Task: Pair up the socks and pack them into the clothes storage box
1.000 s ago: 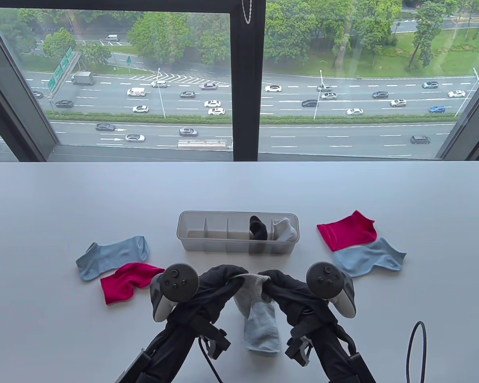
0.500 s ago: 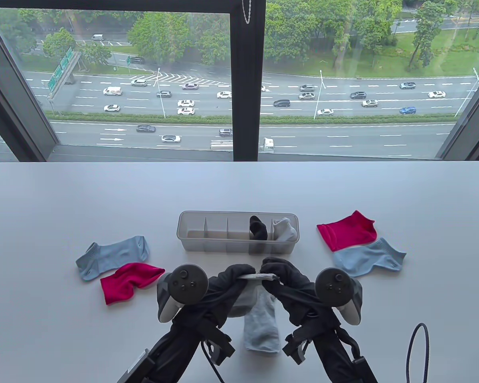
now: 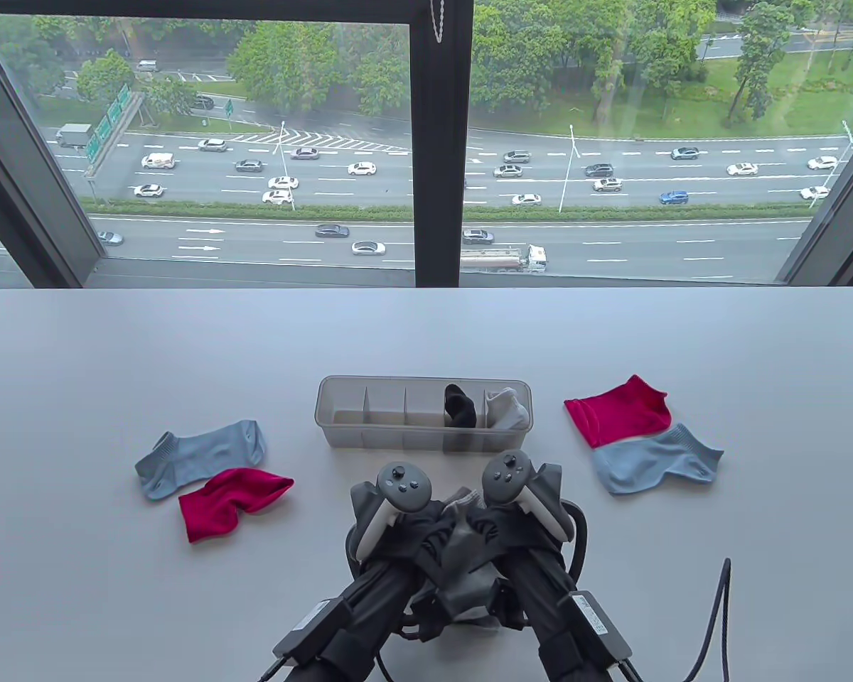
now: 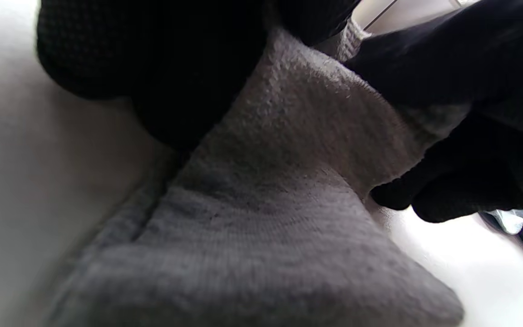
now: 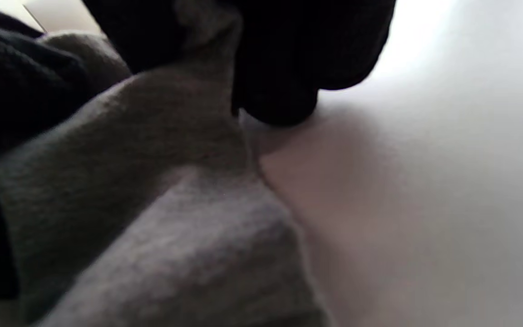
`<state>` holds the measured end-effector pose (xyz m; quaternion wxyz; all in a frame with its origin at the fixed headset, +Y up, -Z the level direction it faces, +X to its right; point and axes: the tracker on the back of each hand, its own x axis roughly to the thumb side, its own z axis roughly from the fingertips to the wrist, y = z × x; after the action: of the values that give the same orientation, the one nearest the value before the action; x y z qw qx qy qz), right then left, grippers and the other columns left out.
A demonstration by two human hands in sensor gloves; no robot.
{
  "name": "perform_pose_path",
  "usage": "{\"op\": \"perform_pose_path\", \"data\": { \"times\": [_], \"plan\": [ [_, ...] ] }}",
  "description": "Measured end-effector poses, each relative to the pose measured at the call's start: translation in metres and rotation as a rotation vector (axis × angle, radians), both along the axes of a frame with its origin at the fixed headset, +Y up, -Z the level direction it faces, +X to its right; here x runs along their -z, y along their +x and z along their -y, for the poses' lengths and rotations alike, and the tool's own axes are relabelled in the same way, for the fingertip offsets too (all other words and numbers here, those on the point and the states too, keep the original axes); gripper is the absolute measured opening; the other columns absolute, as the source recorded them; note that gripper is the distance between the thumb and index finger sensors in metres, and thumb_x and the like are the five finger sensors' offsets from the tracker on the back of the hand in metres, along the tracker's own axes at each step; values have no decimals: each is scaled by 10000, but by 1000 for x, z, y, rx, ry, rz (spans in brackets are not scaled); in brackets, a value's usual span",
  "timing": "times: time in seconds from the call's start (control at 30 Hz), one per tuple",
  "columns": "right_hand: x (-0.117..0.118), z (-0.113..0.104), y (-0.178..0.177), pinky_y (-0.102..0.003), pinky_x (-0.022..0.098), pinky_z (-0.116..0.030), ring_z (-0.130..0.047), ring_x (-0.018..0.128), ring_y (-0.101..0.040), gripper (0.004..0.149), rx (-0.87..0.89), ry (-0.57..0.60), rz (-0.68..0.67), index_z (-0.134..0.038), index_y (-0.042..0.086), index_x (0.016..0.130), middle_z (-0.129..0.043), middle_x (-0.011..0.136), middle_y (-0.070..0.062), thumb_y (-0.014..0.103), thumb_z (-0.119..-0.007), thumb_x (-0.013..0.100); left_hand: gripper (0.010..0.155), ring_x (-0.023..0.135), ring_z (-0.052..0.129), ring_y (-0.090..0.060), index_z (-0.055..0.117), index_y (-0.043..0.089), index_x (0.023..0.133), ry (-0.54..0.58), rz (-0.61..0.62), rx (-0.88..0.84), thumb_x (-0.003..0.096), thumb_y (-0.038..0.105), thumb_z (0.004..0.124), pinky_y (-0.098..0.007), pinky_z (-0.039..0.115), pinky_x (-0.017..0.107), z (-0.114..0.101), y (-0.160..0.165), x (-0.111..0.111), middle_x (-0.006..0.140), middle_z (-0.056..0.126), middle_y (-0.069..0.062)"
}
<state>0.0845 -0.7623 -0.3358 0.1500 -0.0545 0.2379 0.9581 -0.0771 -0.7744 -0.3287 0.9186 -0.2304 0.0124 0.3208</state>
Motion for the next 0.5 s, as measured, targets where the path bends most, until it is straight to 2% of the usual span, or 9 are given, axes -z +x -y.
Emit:
{"op": "perform_pose_path", "data": {
  "times": [0.13, 0.17, 0.23, 0.27, 0.33, 0.37, 0.4, 0.43, 0.5],
  "plan": [
    [-1, 3, -8, -469, 592, -738, -868, 585, -195, 597, -132, 4, -72, -520, 77, 1079, -820, 712, -43, 365, -755, 613, 434, 436, 1044, -289, 713, 54, 966, -51, 50, -3, 578, 248, 708, -469, 907, 363, -1, 0, -1, 674, 992, -126],
    [-2, 3, -7, -469, 589, -741, -867, 574, -191, 515, -132, 24, -79, -567, 130, 1037, -821, 699, -41, 364, -748, 615, 458, 475, 1035, -302, 676, 51, 993, -68, 70, -19, 578, 244, 704, -483, 896, 390, -2, -1, -2, 718, 970, -139],
    [-4, 6, -3, -474, 600, -718, -842, 575, -194, 465, -76, 23, -82, -586, 166, 1017, -805, 698, -51, 356, -739, 621, 535, 594, 983, -380, 561, 41, 1058, -96, 108, -58, 586, 257, 691, -544, 839, 465, -10, -8, -7, 863, 860, -215],
    [-5, 6, -1, -470, 597, -718, -840, 574, -187, 457, -58, 33, -90, -593, 177, 1014, -806, 699, -48, 360, -734, 620, 572, 655, 940, -414, 512, 41, 1082, -58, 94, -62, 588, 270, 688, -576, 800, 502, -16, -13, -10, 923, 792, -256],
    [-9, 2, 8, -482, 600, -721, -856, 594, -206, 448, 71, 75, -64, -599, 191, 1015, -819, 721, -52, 351, -726, 616, 640, 777, 837, -485, 462, 51, 1112, 142, 20, -128, 584, 344, 673, -601, 756, 539, -34, -34, -16, 1027, 655, -313],
    [-10, 1, 8, -489, 615, -716, -860, 619, -215, 451, 113, 78, -78, -591, 200, 1018, -822, 734, -49, 350, -723, 614, 661, 844, 761, -523, 451, 66, 1125, 184, 9, -164, 580, 368, 671, -617, 721, 571, -39, -39, -16, 1080, 569, -329],
    [-12, -4, 9, -497, 632, -711, -861, 656, -223, 451, 236, 84, -130, -579, 225, 1022, -824, 757, -41, 353, -718, 613, 680, 907, 686, -537, 428, 70, 1137, 206, 25, -233, 582, 387, 662, -643, 671, 615, -44, -47, -14, 1113, 510, -319],
    [-14, -11, 8, -504, 638, -710, -867, 676, -233, 452, 358, 86, -174, -568, 237, 1029, -829, 775, -36, 352, -713, 616, 702, 967, 602, -553, 410, 66, 1144, 179, 27, -284, 584, 413, 652, -668, 613, 659, -48, -54, -13, 1135, 470, -314],
    [-19, -26, 4, -505, 644, -714, -875, 689, -237, 456, 438, 144, -199, -571, 241, 1029, -840, 780, -31, 353, -718, 612, 732, 1037, 490, -559, 399, 59, 1149, 104, 62, -355, 584, 452, 646, -707, 518, 709, -46, -60, -10, 1173, 396, -302]
  ]
}}
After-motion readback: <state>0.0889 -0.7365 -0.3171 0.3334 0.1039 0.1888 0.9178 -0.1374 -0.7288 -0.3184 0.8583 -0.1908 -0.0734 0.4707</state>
